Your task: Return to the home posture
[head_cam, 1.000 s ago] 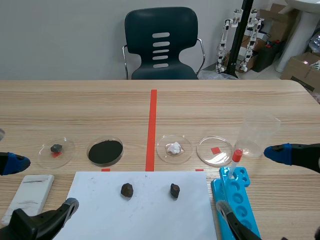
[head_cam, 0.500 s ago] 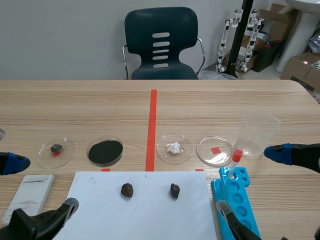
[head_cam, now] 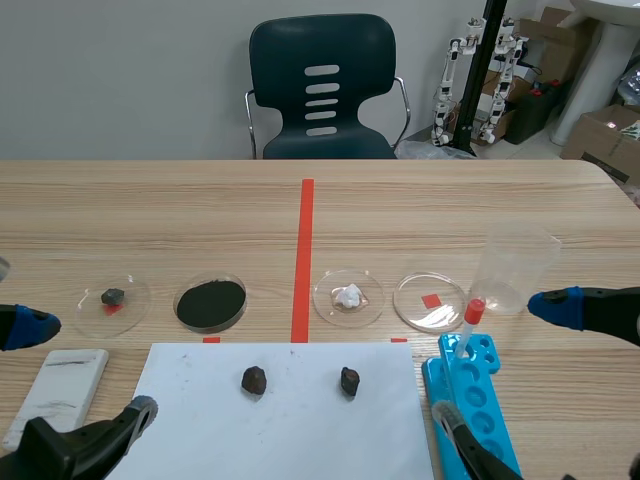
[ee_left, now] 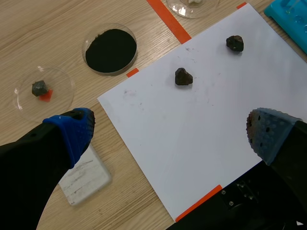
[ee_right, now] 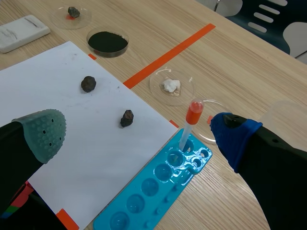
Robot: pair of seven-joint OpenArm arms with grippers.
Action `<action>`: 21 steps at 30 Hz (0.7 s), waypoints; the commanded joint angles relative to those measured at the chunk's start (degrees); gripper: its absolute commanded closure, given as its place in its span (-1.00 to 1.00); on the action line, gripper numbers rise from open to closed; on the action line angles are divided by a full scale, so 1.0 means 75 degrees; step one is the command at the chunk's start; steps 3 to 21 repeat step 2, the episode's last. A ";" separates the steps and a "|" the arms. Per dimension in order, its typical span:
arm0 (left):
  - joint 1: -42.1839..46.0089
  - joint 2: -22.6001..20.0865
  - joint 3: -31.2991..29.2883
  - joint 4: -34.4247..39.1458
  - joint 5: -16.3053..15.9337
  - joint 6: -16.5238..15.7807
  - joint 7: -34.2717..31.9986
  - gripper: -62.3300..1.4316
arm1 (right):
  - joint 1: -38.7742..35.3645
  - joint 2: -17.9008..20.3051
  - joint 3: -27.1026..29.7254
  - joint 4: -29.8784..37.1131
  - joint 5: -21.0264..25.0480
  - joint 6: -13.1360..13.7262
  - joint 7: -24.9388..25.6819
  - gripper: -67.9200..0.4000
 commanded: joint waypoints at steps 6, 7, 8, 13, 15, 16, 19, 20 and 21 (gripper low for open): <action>-0.0041 -0.0015 0.0020 0.0026 -0.0047 -0.0020 -0.0131 -1.00 | 0.0047 -0.0003 0.0044 0.0038 0.0052 -0.0026 0.0087 -0.88; -0.0041 -0.0015 0.0020 0.0026 -0.0047 -0.0020 -0.0131 -1.00 | 0.0047 -0.0003 0.0044 0.0038 0.0052 -0.0026 0.0087 -0.88; -0.0041 -0.0015 0.0020 0.0026 -0.0047 -0.0020 -0.0131 -1.00 | 0.0047 -0.0003 0.0044 0.0038 0.0052 -0.0026 0.0087 -0.88; -0.0041 -0.0015 0.0020 0.0026 -0.0047 -0.0020 -0.0131 -1.00 | 0.0047 -0.0003 0.0044 0.0038 0.0052 -0.0026 0.0087 -0.88; -0.0041 -0.0015 0.0020 0.0026 -0.0047 -0.0020 -0.0131 -1.00 | 0.0047 -0.0003 0.0044 0.0038 0.0052 -0.0026 0.0087 -0.88; -0.0041 -0.0015 0.0020 0.0026 -0.0047 -0.0020 -0.0131 -1.00 | 0.0047 -0.0003 0.0044 0.0038 0.0052 -0.0026 0.0087 -0.88; -0.0041 -0.0015 0.0020 0.0026 -0.0047 -0.0020 -0.0131 -1.00 | 0.0047 -0.0003 0.0044 0.0038 0.0052 -0.0026 0.0087 -0.88; -0.0041 -0.0015 0.0020 0.0026 -0.0047 -0.0020 -0.0131 -1.00 | 0.0047 -0.0003 0.0044 0.0038 0.0052 -0.0026 0.0087 -0.88; -0.0041 -0.0015 0.0020 0.0026 -0.0047 -0.0020 -0.0131 -1.00 | 0.0047 -0.0003 0.0044 0.0038 0.0052 -0.0026 0.0087 -0.88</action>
